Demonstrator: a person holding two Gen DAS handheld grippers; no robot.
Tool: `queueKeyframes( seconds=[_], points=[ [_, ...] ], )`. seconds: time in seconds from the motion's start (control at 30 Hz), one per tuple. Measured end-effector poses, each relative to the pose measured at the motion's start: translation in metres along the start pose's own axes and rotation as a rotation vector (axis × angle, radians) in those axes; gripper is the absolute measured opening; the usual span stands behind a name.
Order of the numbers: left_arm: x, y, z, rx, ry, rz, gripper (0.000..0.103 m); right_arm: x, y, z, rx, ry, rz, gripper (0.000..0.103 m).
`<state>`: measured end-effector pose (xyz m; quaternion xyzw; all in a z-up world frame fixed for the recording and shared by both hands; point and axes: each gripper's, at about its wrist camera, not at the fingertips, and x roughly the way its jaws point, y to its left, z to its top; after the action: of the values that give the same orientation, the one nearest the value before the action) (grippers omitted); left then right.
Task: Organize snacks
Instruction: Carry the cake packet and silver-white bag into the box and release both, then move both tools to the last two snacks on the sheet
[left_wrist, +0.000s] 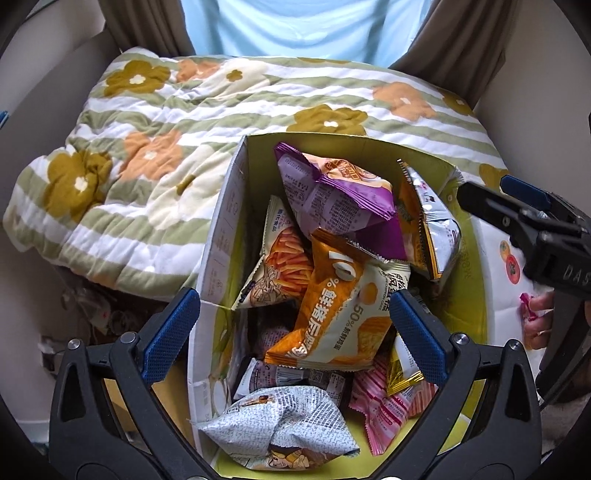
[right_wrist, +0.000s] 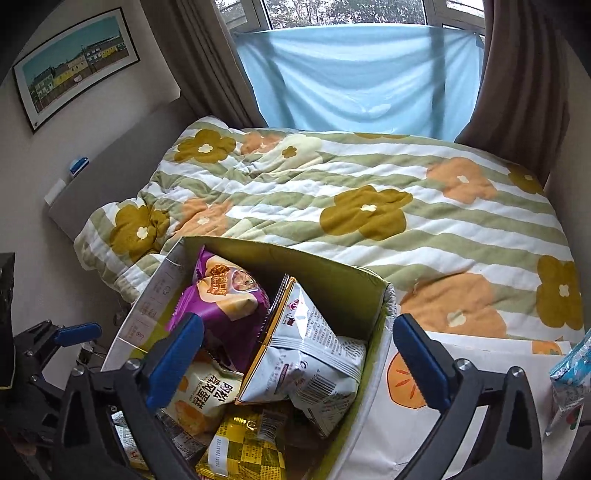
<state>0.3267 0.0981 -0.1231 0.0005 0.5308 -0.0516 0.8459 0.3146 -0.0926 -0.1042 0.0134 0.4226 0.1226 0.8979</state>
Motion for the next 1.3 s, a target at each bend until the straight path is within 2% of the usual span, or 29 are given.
queueKeyframes(
  seconds=[0.3,0.47,0.57,0.73,0.83,1.0,1.2,1.3],
  points=[
    [-0.027,-0.007,-0.009,0.033,-0.048,0.007,0.102,-0.027,0.011,-0.011,-0.021,-0.015,-0.002,0.102],
    [-0.046,-0.011,-0.021,0.056,-0.08,-0.004,0.102,-0.057,0.016,-0.019,-0.001,-0.059,-0.015,0.102],
    [-0.056,-0.017,-0.026,0.068,-0.101,-0.03,0.102,-0.075,0.018,-0.026,0.007,-0.085,-0.035,0.102],
    [-0.064,-0.046,-0.027,0.122,-0.121,-0.134,0.102,-0.108,0.007,-0.043,0.043,-0.1,-0.102,0.102],
    [-0.064,-0.071,-0.029,0.158,-0.111,-0.172,0.102,-0.129,-0.01,-0.056,0.086,-0.106,-0.138,0.102],
    [-0.066,-0.123,-0.038,0.229,-0.11,-0.242,0.102,-0.166,-0.054,-0.07,0.097,-0.118,-0.25,0.102],
    [-0.046,-0.197,-0.039,0.241,-0.054,-0.302,0.102,-0.197,-0.126,-0.082,0.093,-0.104,-0.336,0.102],
    [-0.028,-0.245,-0.042,0.248,-0.002,-0.333,0.102,-0.202,-0.16,-0.086,0.064,-0.079,-0.344,0.102]
  ],
)
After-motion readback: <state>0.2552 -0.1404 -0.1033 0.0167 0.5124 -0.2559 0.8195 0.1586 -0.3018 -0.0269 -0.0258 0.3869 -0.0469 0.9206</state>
